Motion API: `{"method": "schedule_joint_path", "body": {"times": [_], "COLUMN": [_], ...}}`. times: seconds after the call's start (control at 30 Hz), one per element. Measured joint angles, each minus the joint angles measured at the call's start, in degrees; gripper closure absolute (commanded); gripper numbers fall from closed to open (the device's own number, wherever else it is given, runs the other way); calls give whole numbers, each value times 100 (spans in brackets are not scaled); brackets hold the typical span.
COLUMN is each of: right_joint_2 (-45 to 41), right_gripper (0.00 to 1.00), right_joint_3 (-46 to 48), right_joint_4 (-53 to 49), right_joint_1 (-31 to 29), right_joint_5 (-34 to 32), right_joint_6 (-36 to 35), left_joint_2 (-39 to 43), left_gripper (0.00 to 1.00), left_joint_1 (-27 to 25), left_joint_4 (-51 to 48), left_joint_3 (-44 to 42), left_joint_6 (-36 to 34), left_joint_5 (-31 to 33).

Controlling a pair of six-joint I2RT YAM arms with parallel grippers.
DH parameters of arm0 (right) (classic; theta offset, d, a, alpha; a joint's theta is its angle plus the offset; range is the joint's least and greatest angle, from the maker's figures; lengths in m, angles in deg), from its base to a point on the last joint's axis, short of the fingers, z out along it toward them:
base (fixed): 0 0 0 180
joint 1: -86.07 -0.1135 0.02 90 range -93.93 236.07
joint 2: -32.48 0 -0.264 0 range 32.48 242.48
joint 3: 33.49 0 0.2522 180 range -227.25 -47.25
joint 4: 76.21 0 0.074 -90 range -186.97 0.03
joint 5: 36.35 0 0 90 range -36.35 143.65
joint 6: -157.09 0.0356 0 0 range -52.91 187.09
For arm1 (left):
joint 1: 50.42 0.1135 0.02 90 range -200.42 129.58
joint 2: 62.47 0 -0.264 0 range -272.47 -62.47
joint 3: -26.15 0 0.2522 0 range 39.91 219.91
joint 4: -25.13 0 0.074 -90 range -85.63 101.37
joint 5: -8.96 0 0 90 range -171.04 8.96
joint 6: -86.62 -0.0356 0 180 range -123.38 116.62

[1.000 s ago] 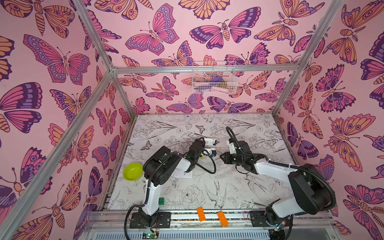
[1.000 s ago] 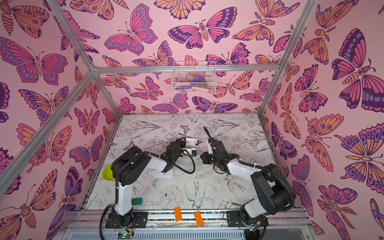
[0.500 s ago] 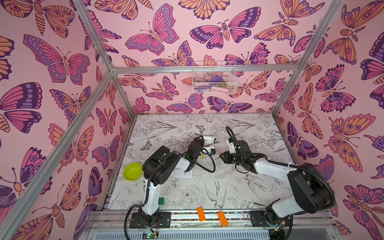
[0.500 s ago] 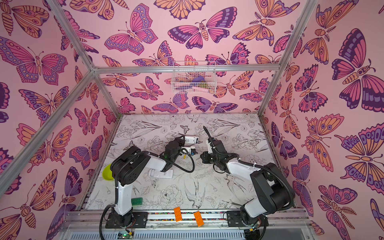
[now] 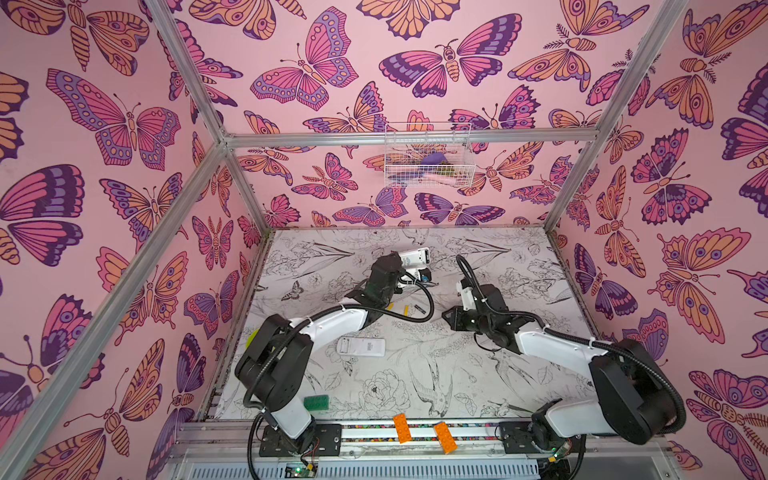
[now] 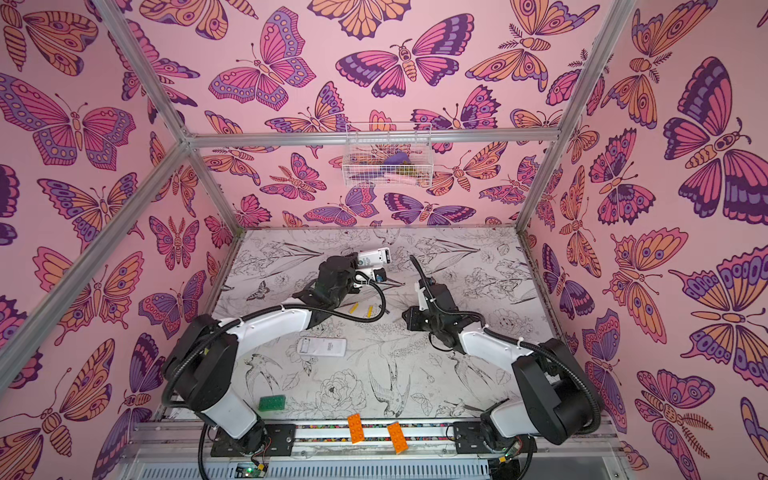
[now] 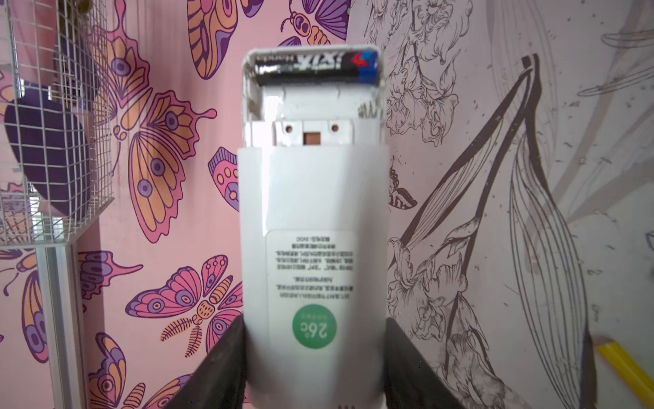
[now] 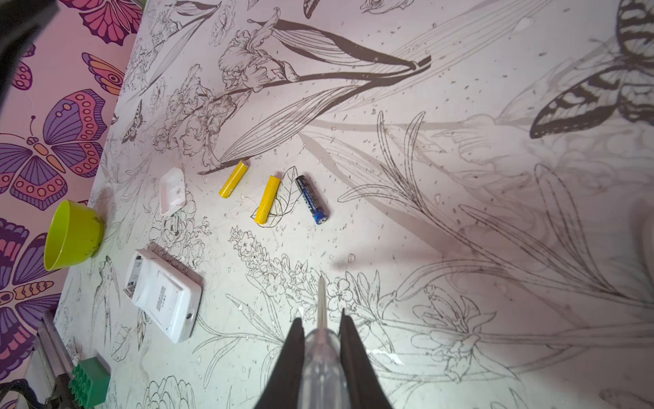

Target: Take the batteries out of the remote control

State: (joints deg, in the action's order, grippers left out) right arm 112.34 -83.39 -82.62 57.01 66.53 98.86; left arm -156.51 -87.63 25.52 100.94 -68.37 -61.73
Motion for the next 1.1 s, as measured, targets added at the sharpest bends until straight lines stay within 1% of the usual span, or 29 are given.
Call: {"method": "schedule_joint_path", "body": {"times": [0.13,0.3,0.4,0.5,0.6,0.7,0.8,0.9,1.1], "right_joint_2": [-601,-1572,-2087,-2575,-3045,-3442,-3733,-3965,-4026], "right_gripper": [100,100,100,100,100,100,100,100,100], "right_joint_3": [129,321,361,448,627,837,953,1040,1130], "right_joint_4": [-278,-789,-1228,-1648,-2028,-2339,-2682,-2870,-3062], "right_joint_1": [-2,-2,-2,-2,-2,-2,-2,-2,-2], "right_joint_5": [-125,-415,-643,-863,-988,-1071,-1132,-1182,-1172], "right_joint_6": [-2,37,44,105,138,179,262,321,439], "left_joint_2": [326,498,501,490,442,245,-74,-374,-831], "left_gripper": [72,72,71,71,71,70,70,70,69], "left_joint_1": [-229,-826,-1021,-1034,-1062,-1204,-1351,-1392,-1392], "left_joint_4": [-1139,-2378,-3088,-3663,-3993,-4168,-4282,-4332,-4494], "left_joint_3": [302,442,584,732,772,763,758,756,892], "left_joint_6": [743,1738,2531,3397,4118,4586,4918,5211,5643], "left_joint_5": [-61,-267,-636,-1064,-1499,-1818,-2048,-2214,-2256]}}
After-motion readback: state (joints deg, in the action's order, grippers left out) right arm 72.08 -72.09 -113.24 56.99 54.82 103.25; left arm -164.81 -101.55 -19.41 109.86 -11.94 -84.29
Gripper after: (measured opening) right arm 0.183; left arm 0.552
